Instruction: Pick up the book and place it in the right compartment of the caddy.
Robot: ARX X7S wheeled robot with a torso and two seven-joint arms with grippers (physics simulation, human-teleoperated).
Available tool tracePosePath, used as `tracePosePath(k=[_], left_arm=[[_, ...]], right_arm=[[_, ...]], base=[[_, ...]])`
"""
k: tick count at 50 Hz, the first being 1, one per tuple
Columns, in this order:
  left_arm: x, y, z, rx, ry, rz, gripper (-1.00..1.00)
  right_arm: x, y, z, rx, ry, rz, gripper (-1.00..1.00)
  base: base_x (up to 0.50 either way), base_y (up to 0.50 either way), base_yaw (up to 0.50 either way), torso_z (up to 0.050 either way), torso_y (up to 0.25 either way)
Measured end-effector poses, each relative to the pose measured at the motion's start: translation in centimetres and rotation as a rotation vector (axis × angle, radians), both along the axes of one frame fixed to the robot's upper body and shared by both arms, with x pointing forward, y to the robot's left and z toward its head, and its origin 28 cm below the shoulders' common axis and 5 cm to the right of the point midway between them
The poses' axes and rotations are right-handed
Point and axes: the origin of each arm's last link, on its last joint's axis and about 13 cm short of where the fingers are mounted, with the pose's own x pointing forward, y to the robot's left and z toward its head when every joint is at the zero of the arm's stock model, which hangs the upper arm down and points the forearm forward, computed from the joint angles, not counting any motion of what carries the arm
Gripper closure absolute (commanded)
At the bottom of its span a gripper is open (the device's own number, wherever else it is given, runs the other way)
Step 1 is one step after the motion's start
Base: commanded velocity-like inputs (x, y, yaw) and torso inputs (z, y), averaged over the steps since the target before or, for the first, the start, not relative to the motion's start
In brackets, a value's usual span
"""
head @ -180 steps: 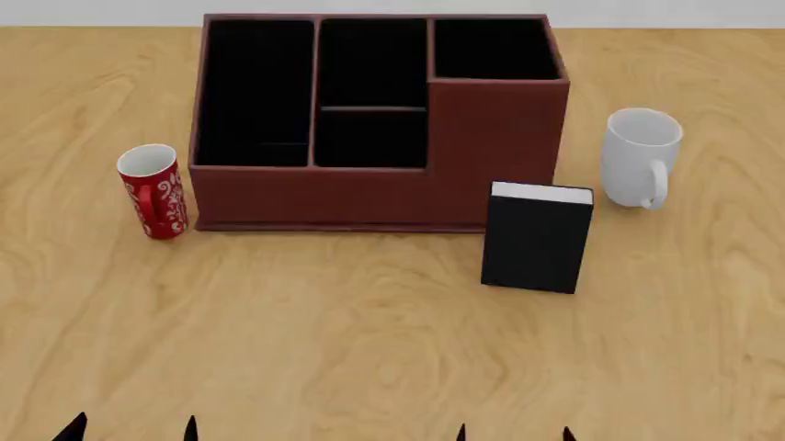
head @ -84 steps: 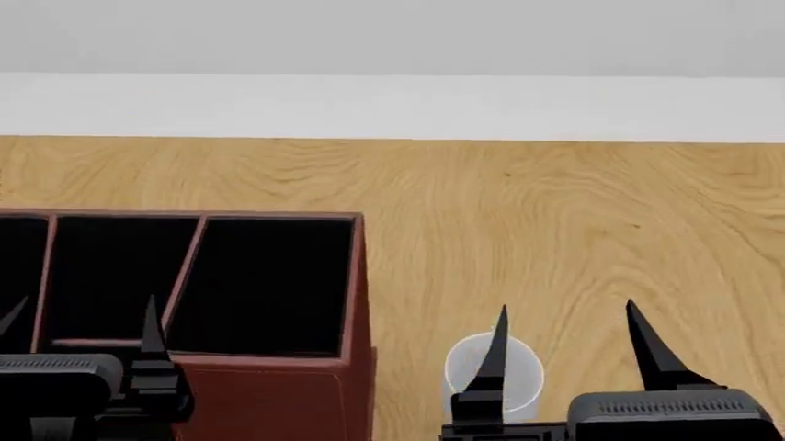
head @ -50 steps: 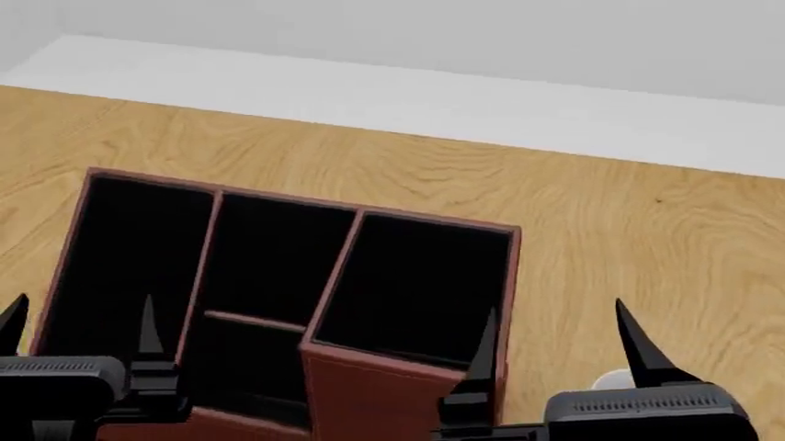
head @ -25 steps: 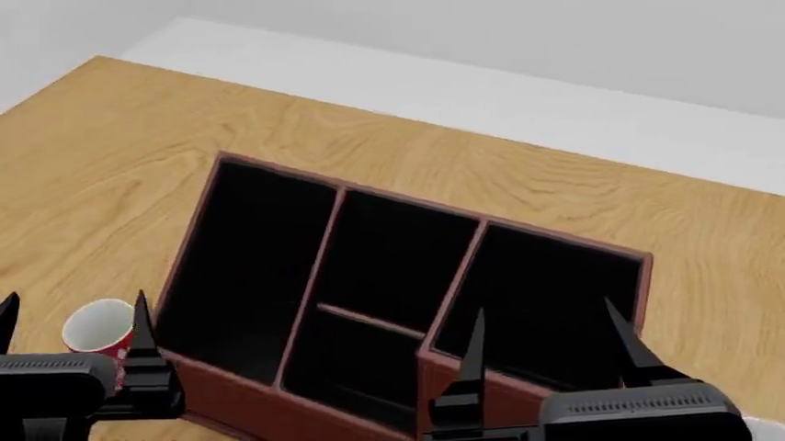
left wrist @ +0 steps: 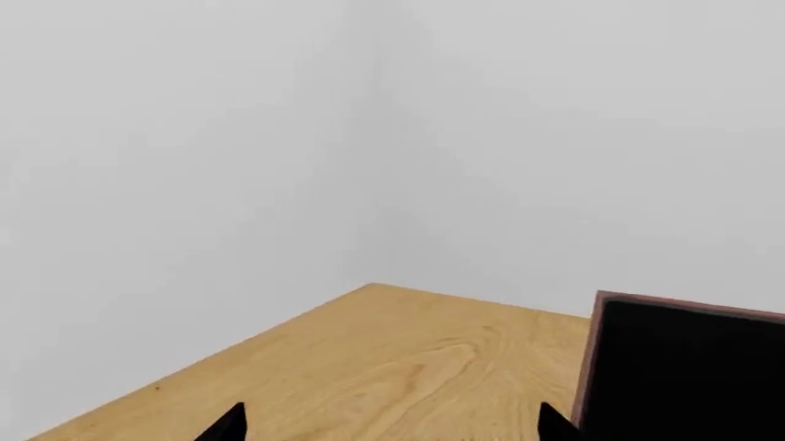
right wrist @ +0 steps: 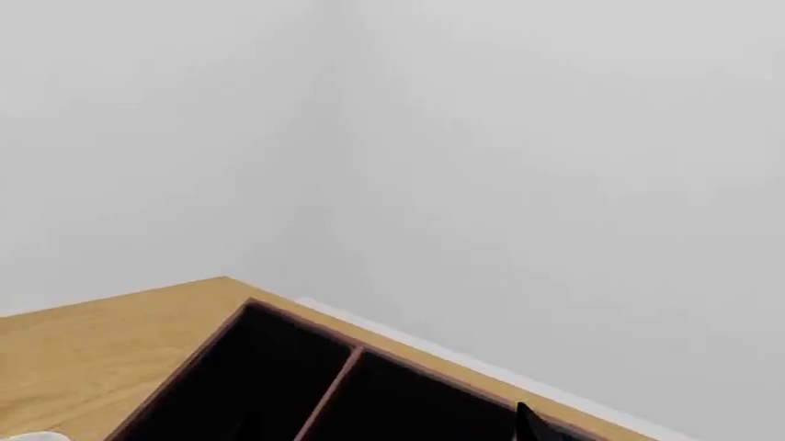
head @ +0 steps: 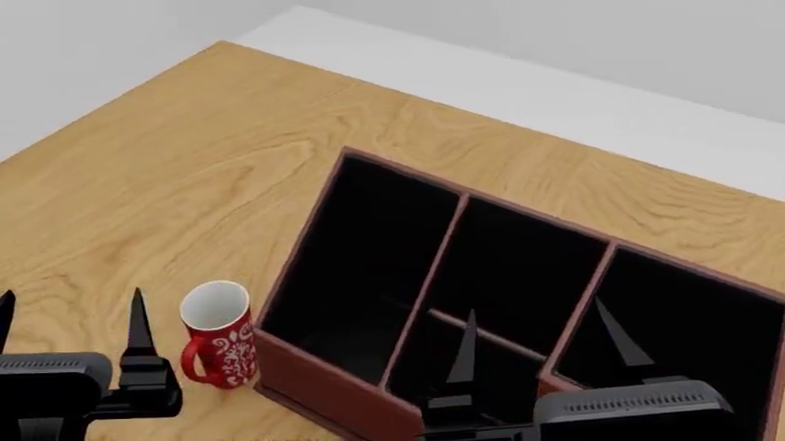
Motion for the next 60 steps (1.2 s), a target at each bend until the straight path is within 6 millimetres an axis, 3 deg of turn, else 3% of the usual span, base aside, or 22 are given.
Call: tracePosePath(k=[12,31,60], left_arm=[[-0.01,0.07,0.03,0.004,-0.002,0.002,-1.0],[-0.03,0.06,0.07,0.003,-0.005,0.002,-1.0],[0.02,0.13,0.15,0.001,-0.009,0.007,-1.0]], right_arm=[[-0.02,0.13,0.05,0.005,0.002,0.027,-1.0],[-0.11,0.07,0.07,0.039,0.004,0.087,-1.0],[-0.03,0.07,0.15,0.033,0.01,0.066,-1.0]], base=[[-0.03,0.05,0.21,0.0,0.0],[0.26,-0.43,0.0,0.0,0.0],[-0.06,-0.03,0.0,0.0,0.0]])
